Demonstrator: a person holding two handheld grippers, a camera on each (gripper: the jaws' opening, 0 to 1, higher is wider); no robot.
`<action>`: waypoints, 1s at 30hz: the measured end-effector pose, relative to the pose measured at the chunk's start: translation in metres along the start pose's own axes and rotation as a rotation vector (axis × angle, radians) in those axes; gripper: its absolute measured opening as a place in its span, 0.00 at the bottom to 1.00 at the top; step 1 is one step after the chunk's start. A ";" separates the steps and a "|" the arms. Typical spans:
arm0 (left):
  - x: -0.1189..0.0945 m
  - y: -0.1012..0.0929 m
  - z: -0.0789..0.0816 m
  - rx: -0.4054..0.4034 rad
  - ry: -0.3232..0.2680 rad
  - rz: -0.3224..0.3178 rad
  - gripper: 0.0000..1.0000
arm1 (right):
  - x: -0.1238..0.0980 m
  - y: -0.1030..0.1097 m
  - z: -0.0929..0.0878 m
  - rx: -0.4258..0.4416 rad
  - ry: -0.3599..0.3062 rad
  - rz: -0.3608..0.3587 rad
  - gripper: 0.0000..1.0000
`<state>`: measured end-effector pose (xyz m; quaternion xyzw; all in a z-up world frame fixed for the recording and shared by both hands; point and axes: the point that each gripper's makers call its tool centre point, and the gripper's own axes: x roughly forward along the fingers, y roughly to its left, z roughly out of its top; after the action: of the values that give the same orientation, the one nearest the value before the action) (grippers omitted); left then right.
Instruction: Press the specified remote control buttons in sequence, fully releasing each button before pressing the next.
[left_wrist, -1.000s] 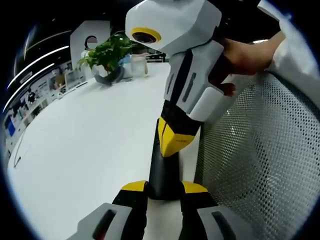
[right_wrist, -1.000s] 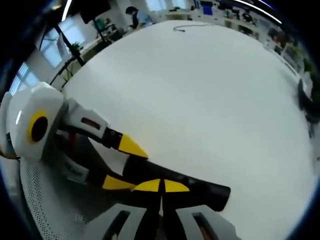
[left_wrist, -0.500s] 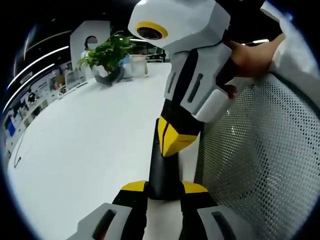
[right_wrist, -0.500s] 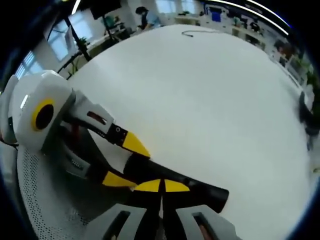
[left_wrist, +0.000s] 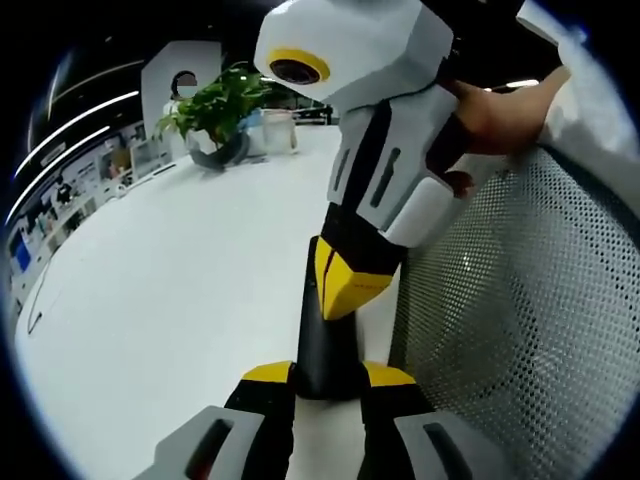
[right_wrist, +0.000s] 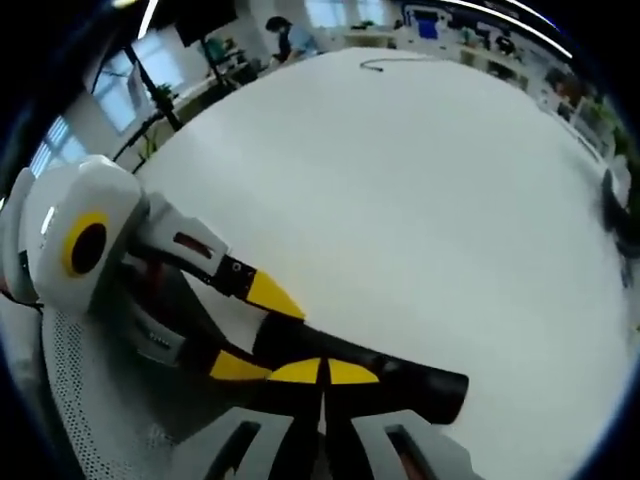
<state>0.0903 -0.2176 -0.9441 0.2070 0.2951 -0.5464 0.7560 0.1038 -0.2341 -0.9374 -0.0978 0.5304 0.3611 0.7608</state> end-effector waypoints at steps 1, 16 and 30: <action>0.000 0.000 0.000 0.001 -0.001 0.000 0.24 | 0.000 0.000 0.000 -0.002 0.001 -0.001 0.00; 0.008 -0.001 0.006 -0.027 0.018 0.032 0.26 | -0.002 0.001 0.000 -0.009 -0.014 0.007 0.00; 0.006 0.000 0.006 -0.027 0.012 0.033 0.25 | -0.076 -0.029 0.049 0.016 -0.401 -0.135 0.00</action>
<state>0.0927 -0.2254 -0.9438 0.2051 0.3035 -0.5285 0.7659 0.1451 -0.2633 -0.8569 -0.0533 0.3636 0.3174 0.8742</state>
